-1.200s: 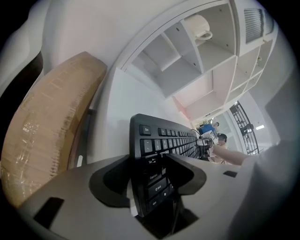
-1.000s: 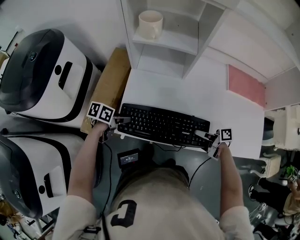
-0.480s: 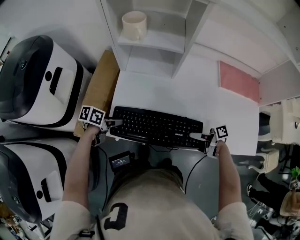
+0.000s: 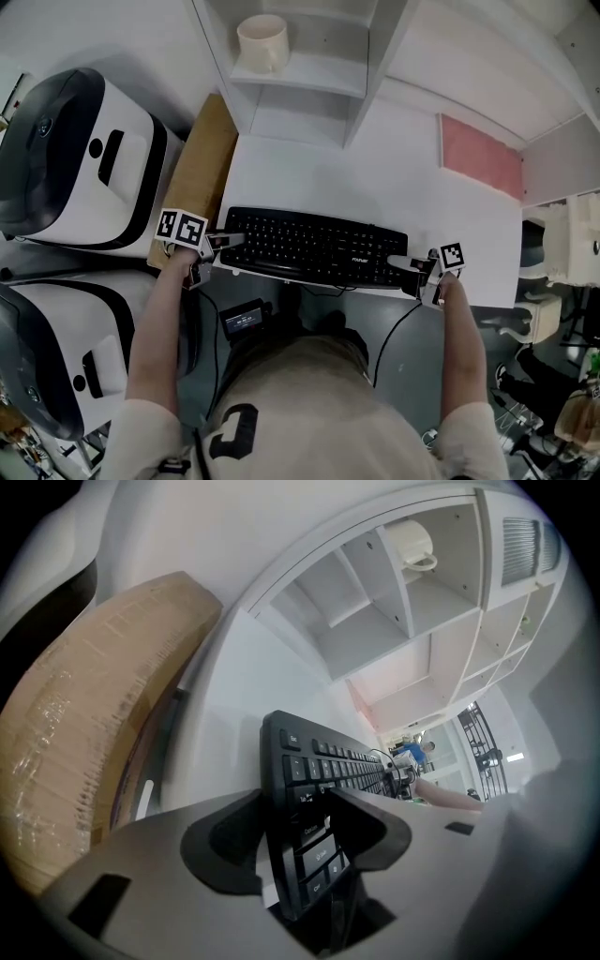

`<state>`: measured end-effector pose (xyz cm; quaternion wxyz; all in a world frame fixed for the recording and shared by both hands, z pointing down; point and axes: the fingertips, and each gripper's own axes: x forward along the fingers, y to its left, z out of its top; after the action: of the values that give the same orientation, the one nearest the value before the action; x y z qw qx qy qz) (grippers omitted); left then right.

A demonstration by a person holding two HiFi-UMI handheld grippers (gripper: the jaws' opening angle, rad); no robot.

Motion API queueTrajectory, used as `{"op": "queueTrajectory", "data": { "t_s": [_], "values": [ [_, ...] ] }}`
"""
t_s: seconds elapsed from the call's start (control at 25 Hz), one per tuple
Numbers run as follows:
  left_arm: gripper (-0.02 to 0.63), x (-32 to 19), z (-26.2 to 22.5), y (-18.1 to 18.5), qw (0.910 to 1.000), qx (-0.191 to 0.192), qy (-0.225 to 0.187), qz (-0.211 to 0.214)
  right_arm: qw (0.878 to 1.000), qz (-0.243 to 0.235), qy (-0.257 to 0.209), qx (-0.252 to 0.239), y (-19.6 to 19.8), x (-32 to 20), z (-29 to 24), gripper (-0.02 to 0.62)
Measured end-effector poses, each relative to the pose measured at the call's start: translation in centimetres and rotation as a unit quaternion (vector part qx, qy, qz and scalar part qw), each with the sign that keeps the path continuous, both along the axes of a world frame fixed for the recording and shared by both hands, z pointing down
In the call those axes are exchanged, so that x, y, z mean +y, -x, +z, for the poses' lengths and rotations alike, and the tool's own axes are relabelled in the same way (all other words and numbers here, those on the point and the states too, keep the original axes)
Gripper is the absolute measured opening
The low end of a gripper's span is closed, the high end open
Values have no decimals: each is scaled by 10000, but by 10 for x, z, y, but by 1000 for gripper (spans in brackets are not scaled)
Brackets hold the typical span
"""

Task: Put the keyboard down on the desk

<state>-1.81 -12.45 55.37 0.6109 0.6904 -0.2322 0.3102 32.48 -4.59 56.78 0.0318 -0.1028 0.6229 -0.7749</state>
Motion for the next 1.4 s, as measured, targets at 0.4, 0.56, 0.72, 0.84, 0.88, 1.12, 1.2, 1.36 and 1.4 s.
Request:
{"op": "queueTrajectory", "data": {
  "t_s": [0.4,0.56,0.72,0.84,0.88,1.12,1.2,1.36,1.4],
  "values": [
    [224,2,1,-3,9999,93,6,-38,9996,-13,206,178,-22,11,8,213],
    [224,2,1,-2,10000,12,-14,37,9991,-109,163,368,-22,11,10,212],
    [224,1,1,-3,9999,-53,-32,97,9970,-154,186,731,-27,13,18,176],
    [225,-1,1,-3,9998,-127,-45,169,9948,-319,123,958,-26,14,21,156],
    [225,-1,2,-3,9997,-136,-47,182,9941,-366,79,1018,-26,14,21,160],
    [225,-1,2,-3,9997,-159,-58,168,9928,-441,-70,1113,-25,14,22,164],
    [225,-1,2,-3,9997,-167,-57,143,9940,-362,-19,1035,-27,14,19,160],
    [224,-1,1,1,9994,-279,-126,140,9904,-279,-26,1353,-46,16,25,138],
    [224,-1,1,1,9993,-310,-137,146,9899,-292,-11,1390,-47,18,26,140]
  ]
}}
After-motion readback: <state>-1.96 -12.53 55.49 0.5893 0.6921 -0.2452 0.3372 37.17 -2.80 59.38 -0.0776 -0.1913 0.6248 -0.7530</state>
